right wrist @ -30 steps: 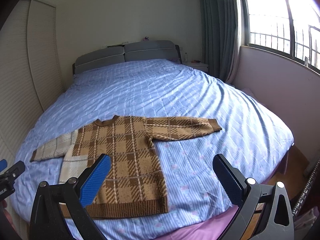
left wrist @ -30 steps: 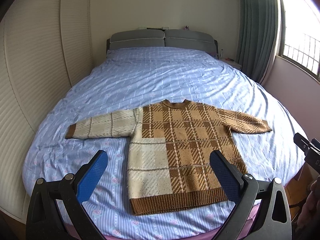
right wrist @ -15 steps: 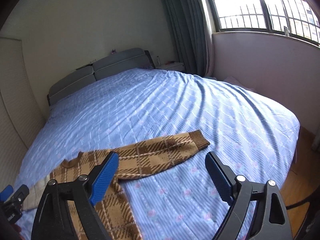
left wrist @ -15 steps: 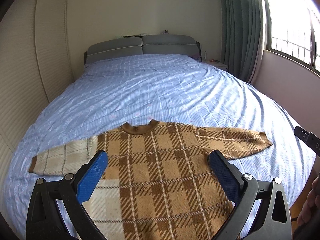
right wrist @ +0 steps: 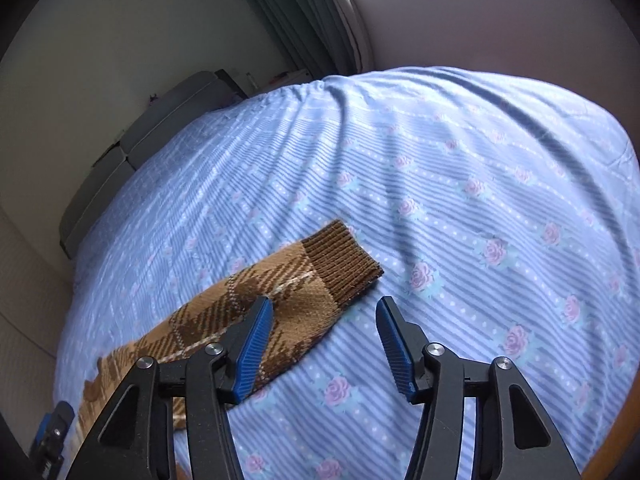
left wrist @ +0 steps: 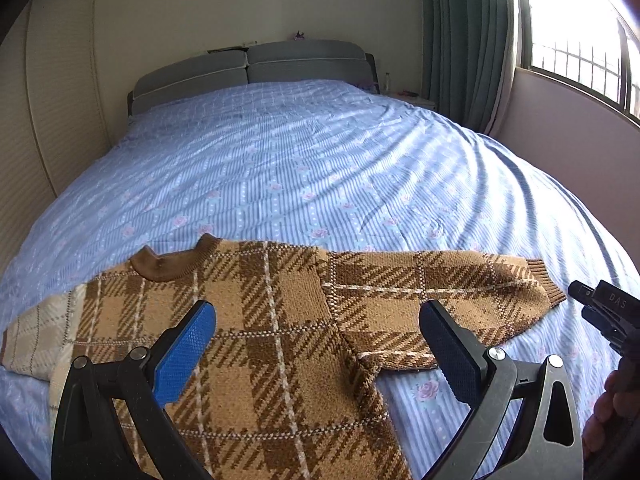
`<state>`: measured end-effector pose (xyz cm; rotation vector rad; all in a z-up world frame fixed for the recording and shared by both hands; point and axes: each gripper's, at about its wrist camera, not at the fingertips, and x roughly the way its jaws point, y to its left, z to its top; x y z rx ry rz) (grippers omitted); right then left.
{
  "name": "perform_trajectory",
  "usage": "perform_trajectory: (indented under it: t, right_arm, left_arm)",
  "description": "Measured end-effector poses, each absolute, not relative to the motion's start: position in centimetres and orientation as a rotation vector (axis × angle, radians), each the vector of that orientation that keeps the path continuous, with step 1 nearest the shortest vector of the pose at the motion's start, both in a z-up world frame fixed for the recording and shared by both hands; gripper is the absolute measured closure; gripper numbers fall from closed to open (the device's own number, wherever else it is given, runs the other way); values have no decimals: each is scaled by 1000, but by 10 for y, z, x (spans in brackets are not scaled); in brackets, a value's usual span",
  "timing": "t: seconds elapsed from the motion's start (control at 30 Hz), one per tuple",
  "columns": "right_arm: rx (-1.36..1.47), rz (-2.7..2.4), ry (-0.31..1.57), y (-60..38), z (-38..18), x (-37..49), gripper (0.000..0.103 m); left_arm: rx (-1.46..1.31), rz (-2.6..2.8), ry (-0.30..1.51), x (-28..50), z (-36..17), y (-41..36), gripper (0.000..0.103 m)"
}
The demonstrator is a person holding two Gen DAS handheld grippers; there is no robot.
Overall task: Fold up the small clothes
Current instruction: 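Move the right tool to the cuff of the brown-cuffed sleeve, then grasp the sleeve cuff with the right gripper and fold it across the sweater body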
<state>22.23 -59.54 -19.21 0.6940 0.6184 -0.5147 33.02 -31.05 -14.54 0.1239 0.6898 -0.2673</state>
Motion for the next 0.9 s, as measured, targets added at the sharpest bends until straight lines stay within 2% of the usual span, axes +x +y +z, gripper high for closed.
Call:
perform_trajectory:
  t: [0.27, 0.33, 0.37, 0.43, 0.6, 0.9]
  right_arm:
    - [885, -489, 642, -630, -241, 249, 57]
    - [911, -476, 625, -638, -247, 254, 75]
    - [929, -470, 629, -642, -248, 257, 91]
    - [938, -465, 600, -641, -241, 255, 92]
    - [686, -475, 535, -596, -180, 257, 92]
    - [313, -347, 408, -438, -70, 297, 92]
  left_arm:
    - [138, -264, 712, 344, -166, -329, 0]
    - [133, -262, 720, 347, -167, -329, 0]
    - [130, -261, 725, 348, -167, -329, 0]
    - [125, -260, 723, 347, -163, -323, 0]
    - [100, -225, 718, 345, -147, -286, 0]
    - [4, -56, 693, 334, -107, -135, 0]
